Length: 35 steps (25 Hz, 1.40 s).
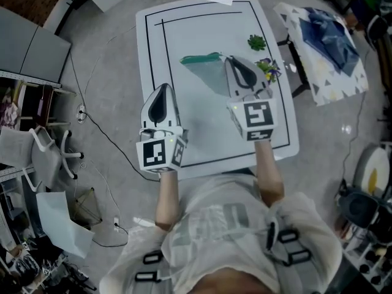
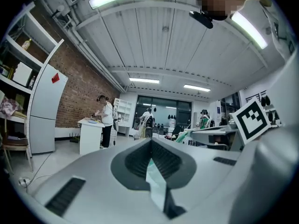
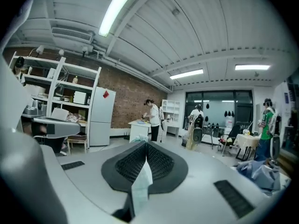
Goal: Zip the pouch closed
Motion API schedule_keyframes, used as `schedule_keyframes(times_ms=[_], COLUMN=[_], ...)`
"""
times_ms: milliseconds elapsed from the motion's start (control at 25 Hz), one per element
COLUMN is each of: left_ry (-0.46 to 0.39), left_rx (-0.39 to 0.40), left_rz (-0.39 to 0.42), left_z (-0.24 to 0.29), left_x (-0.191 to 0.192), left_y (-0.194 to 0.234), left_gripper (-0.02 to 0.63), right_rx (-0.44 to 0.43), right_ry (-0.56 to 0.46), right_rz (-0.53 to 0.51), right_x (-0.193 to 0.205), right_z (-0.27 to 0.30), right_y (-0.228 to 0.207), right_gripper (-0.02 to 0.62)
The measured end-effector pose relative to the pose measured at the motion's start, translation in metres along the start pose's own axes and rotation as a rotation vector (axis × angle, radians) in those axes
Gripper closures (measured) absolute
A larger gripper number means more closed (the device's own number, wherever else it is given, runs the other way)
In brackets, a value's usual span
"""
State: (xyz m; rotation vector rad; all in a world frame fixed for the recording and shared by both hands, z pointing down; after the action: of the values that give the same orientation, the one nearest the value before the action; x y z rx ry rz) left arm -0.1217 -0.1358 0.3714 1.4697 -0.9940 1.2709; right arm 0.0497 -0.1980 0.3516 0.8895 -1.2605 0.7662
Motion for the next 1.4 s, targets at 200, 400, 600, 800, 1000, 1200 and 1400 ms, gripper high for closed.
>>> schedule_keyframes(times_ms=[200, 400, 600, 800, 1000, 1200, 1400], left_ry=[-0.051, -0.078, -0.088, -0.102, -0.080, -0.113, -0.133], left_rx=[0.010, 0.028, 0.093, 0.159, 0.203, 0.264, 0.290], left_rz=[-0.009, -0.037, -0.109, -0.314, -0.691, -1.085, -1.163], left_z=[-0.002, 0.000, 0.004, 0.001, 0.005, 0.006, 0.005], left_x=[-0.026, -0.044, -0.046, -0.047, -0.041, -0.040, -0.039], left_y=[-0.007, -0.015, -0.025, -0.030, -0.033, -0.039, -0.044], left_gripper=[0.600, 0.600, 0.600, 0.598, 0.513, 0.445, 0.445], right_rx=[-0.051, -0.082, -0.147, -0.201, -0.246, -0.303, -0.348], right_ry=[-0.126, -0.140, -0.113, -0.112, -0.123, -0.147, -0.160], right_rz=[0.012, -0.028, -0.012, -0.037, -0.043, -0.065, -0.102], right_x=[-0.027, -0.034, -0.031, -0.030, -0.031, -0.034, -0.034], right_z=[-0.020, -0.028, -0.031, -0.034, -0.033, -0.036, -0.041], right_y=[0.009, 0.016, 0.030, 0.047, 0.057, 0.068, 0.076], right_gripper=[0.583, 0.583, 0.581, 0.582, 0.583, 0.581, 0.582])
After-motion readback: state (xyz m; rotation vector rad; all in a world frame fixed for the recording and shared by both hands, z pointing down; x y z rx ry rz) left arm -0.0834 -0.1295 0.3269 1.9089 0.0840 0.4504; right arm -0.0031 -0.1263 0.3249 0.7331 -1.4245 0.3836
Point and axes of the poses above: the fingertips, and each gripper's own axes: z forward along the fingers, y to its left, x out of its underside, the point moved 3 cm from there along -z, backward along the fingers, and after that the axes turned 6 degrees about -y, right-handed, at the moved point
